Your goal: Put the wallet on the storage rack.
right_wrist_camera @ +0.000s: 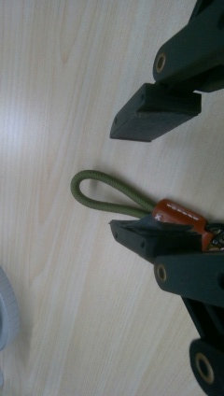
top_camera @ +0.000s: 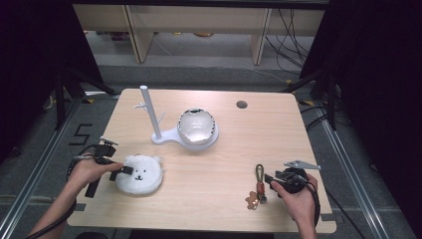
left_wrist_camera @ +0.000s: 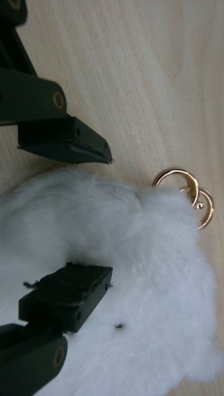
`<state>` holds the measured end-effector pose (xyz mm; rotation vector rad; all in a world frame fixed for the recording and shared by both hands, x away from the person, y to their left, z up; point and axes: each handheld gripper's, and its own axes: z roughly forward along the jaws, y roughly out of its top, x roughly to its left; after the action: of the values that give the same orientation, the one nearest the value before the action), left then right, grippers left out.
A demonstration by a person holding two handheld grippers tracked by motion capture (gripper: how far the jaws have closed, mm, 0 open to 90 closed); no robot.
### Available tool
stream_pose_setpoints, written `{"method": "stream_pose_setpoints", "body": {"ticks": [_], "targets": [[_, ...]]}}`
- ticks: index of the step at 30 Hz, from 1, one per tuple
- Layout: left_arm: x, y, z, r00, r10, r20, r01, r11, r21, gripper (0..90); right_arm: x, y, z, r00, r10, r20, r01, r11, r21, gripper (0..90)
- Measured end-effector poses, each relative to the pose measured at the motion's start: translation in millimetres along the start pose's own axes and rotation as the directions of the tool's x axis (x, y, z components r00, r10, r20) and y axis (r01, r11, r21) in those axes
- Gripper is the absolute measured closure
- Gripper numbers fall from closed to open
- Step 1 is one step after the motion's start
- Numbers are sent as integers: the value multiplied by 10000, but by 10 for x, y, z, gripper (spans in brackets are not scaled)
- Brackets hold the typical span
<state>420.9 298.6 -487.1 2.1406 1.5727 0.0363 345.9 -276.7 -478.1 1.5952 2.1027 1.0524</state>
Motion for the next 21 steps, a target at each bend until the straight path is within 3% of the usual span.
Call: {"method": "stream_pose_setpoints", "body": {"ticks": [3,5,7,8,9,11,12,14,15,16,17,21], "targets": [[-27,5,21,10000,-41,-28,41,10000,25,428,33,-2,-6,9997,243,-40,-243,9996,105,494],[-40,9,23,9999,85,-78,-85,9999,90,462,12,0,11,9999,-91,-78,92,9999,41,492],[-46,2,28,9993,268,-264,-262,9994,222,496,15,-1,-1,9999,-13,105,11,9999,149,491],[-72,-8,50,9997,49,-225,-49,10000,-31,520,5,-4,14,9999,-150,-7,150,9999,60,489],[-89,-29,49,9992,167,-363,-173,9997,-160,550,12,-5,15,9999,-106,-26,106,9999,102,487],[-113,-64,43,9995,3,-314,-16,9991,-421,605,12,-13,24,9997,-106,-239,106,9999,0,486],[-103,-73,36,9991,245,-341,-262,9984,-509,671,22,-11,17,9998,-202,85,201,9997,140,485],[-130,-114,20,9991,281,-328,-307,9961,-823,715,13,-13,16,9991,-414,14,414,9991,65,483],[-124,-129,12,9969,676,-414,-713,9929,-952,741,39,-4,-5,10000,-88,-41,89,9997,213,483],[-140,-156,13,9965,686,-482,-738,9906,-1154,755,27,-5,9,9995,-238,-204,237,9997,-38,482],[-145,-182,4,9955,809,-496,-868,9878,-1290,764,35,4,-12,9997,-258,-57,258,9996,65,482],[-174,-282,-33,9962,724,-483,-812,9733,-2145,778,56,29,-55,9996,-296,42,296,9996,-37,483]]}}
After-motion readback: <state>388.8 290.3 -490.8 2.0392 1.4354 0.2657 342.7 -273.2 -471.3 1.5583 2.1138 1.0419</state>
